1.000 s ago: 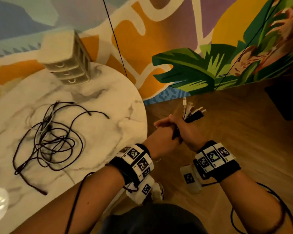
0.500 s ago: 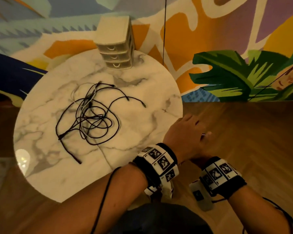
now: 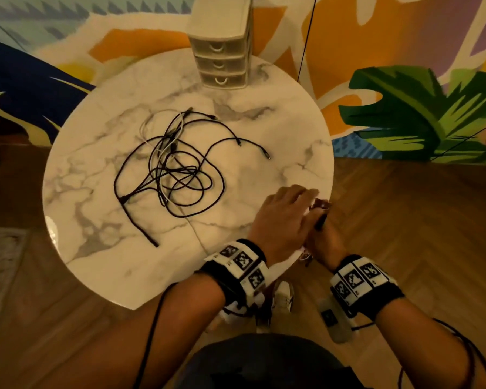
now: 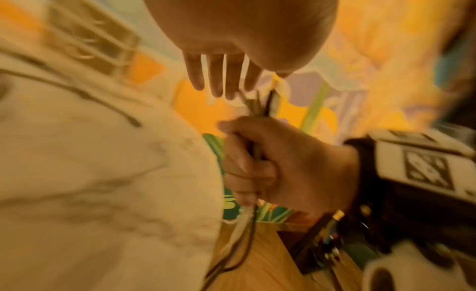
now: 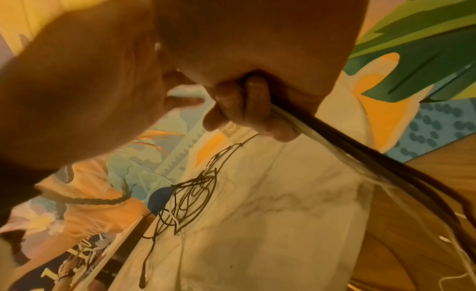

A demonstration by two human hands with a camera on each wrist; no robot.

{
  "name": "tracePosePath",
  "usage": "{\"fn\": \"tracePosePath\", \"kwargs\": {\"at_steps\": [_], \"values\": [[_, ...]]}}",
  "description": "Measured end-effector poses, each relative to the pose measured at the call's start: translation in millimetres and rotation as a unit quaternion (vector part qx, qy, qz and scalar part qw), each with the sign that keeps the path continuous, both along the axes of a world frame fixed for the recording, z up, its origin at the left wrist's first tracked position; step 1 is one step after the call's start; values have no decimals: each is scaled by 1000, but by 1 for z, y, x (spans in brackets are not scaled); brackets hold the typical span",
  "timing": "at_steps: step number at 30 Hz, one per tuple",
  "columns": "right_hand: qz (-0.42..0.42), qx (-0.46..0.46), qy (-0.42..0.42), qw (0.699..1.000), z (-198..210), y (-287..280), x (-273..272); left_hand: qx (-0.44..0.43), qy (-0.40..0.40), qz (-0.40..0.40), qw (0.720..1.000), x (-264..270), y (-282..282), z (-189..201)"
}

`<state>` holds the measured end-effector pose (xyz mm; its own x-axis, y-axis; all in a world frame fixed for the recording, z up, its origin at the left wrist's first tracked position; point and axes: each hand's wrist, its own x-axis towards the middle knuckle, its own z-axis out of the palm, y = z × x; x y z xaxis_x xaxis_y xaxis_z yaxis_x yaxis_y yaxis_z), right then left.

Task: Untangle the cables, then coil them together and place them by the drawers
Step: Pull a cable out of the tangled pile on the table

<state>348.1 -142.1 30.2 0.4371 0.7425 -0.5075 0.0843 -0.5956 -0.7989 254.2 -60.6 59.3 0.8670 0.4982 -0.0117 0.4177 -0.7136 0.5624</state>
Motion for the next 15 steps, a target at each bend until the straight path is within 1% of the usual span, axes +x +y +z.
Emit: {"fn": "tracePosePath", "kwargs": {"at_steps": [1, 2, 3, 5, 6, 8, 9, 10, 11, 13, 15], "values": [[-13, 17, 26, 999, -8, 3, 0, -29, 22, 11, 999, -15, 12, -9], [-16, -7, 37, 999, -13, 7, -3, -49, 56, -1, 997, -32, 26, -19], [-18, -19, 59, 998, -20, 9, -8, -49, 96, -26, 994, -49, 39, -28], [-33, -19, 93, 995, -33, 9, -15, -21, 175, -98, 979, -88, 58, -45], [-37, -17, 95, 995, -35, 7, -17, 2, 206, -139, 969, -107, 62, -51], [-30, -14, 91, 995, -43, 4, -22, 57, 255, -232, 937, -138, 64, -62], [-21, -14, 91, 996, -45, 4, -24, 83, 276, -266, 920, -150, 61, -70], [-13, -18, 93, 995, -48, 4, -26, 100, 287, -289, 908, -159, 58, -78], [-6, -23, 90, 996, -50, 5, -28, 110, 285, -299, 904, -164, 54, -85], [5, -29, 89, 996, -51, 4, -32, 102, 249, -296, 917, -164, 52, -93], [18, -30, 91, 995, -51, 4, -37, 87, 201, -256, 941, -154, 51, -88]]}}
